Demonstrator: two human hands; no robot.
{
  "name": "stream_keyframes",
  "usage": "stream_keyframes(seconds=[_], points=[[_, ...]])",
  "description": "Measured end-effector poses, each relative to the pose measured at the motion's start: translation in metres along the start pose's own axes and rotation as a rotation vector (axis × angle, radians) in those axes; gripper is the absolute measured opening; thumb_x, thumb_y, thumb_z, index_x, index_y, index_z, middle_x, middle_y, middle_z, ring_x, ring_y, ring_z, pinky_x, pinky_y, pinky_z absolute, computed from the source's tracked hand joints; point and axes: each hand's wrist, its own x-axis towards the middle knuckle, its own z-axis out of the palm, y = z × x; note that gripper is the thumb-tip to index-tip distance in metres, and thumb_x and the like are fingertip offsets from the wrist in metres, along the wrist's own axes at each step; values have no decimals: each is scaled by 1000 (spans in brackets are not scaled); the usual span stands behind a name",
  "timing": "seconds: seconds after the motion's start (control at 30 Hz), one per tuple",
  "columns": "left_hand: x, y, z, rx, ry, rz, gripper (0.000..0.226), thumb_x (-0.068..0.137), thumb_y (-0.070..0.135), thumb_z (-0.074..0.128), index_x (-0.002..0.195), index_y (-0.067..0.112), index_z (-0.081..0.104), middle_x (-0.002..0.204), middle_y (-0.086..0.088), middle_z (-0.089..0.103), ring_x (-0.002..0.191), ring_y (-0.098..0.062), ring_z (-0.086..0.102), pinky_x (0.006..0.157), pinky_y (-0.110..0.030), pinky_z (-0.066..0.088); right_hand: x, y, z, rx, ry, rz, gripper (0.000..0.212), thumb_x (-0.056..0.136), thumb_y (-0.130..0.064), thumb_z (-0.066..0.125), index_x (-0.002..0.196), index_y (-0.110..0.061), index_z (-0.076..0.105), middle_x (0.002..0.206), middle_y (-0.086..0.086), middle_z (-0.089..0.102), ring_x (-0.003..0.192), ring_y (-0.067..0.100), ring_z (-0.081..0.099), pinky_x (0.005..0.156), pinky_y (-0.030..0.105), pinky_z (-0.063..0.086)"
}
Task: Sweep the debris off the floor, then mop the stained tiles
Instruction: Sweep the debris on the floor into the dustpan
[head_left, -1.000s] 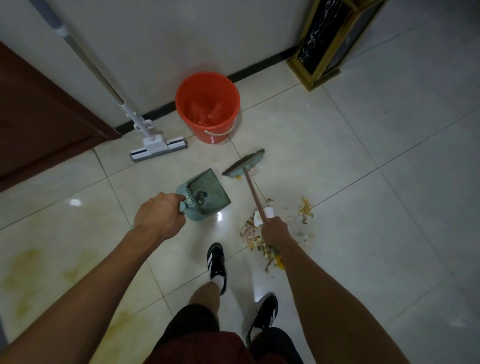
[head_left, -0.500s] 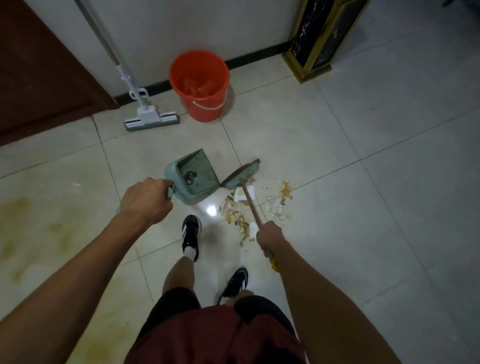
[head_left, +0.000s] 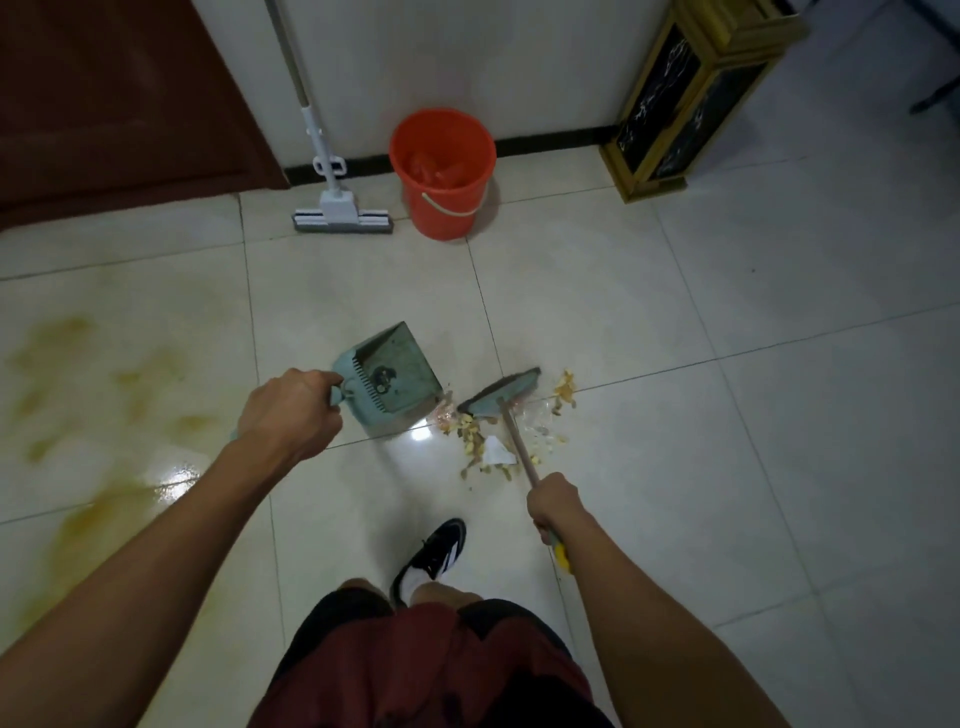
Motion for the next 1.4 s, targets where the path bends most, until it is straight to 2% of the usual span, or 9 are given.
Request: stream_keyframes(seconds=[0.2, 0.27, 0.37, 0.63, 0.83, 0.97, 1.1, 1.2, 1.4], points=[[-69, -8, 22, -30, -24, -72, 26, 84, 27, 61, 107, 35, 70, 83, -3, 65, 70, -25, 57, 61, -30, 43, -18, 5, 17, 125, 99, -59, 23, 93, -1, 50, 111, 7, 62, 84, 21, 67, 64, 33, 69, 52, 37, 59], [-95, -12, 29, -34, -33, -97, 23, 84, 26, 60, 103, 34, 69, 77, 0, 57, 67, -24, 54, 59, -30, 41, -25, 9, 23, 123, 118, -98, 25, 93, -2, 49, 112, 7, 63, 77, 18, 64, 56, 30, 65, 43, 31, 52], [-132, -16, 39, -61, -48, -147, 23, 84, 25, 59, 103, 33, 68, 79, -2, 60, 68, -26, 55, 60, -31, 44, -34, 13, 30, 108, 116, -168, 24, 94, -5, 51, 111, 8, 64, 83, 19, 65, 58, 28, 63, 35, 23, 42], [-178, -3, 61, -161, -80, -355, 26, 81, 22, 57, 101, 30, 69, 78, -4, 66, 70, -28, 62, 65, -36, 55, -15, -17, 18, 33, 52, -331, 23, 93, 2, 44, 106, 7, 63, 88, 24, 68, 53, 31, 63, 51, 38, 57], [-189, 40, 74, -193, -110, -522, 38, 84, 25, 60, 120, 33, 68, 90, -8, 70, 76, -31, 65, 70, -40, 58, 24, -38, -4, -191, -75, -429, 39, 93, 8, 43, 129, 5, 56, 108, 28, 66, 83, 40, 68, 67, 47, 59], [-195, 70, 80, -214, -125, -637, 41, 84, 27, 60, 124, 35, 66, 94, -9, 70, 78, -32, 65, 70, -38, 58, 43, -33, -22, -414, -103, -508, 43, 96, 3, 41, 137, -5, 50, 118, 25, 61, 91, 40, 65, 51, 40, 54], [-200, 97, 86, -232, -122, -696, 35, 84, 27, 59, 118, 33, 68, 87, -7, 69, 72, -30, 64, 67, -36, 57, 51, -16, -36, -565, -56, -472, 38, 100, -6, 45, 136, 4, 51, 114, 24, 64, 77, 34, 63, 53, 37, 52], [-203, 116, 92, -251, -137, -737, 36, 86, 28, 56, 119, 33, 68, 87, -5, 68, 72, -27, 64, 67, -35, 57, 55, -5, -46, -598, -62, -458, 35, 99, -2, 46, 133, 4, 50, 116, 24, 63, 92, 38, 68, 61, 38, 57], [-219, 151, 103, -319, -133, -771, 40, 87, 29, 59, 126, 35, 66, 97, -6, 70, 82, -29, 66, 73, -35, 56, 58, 38, -60, -609, -74, -449, 31, 97, -1, 51, 127, 5, 54, 120, 22, 63, 82, 28, 63, 50, 24, 45]])
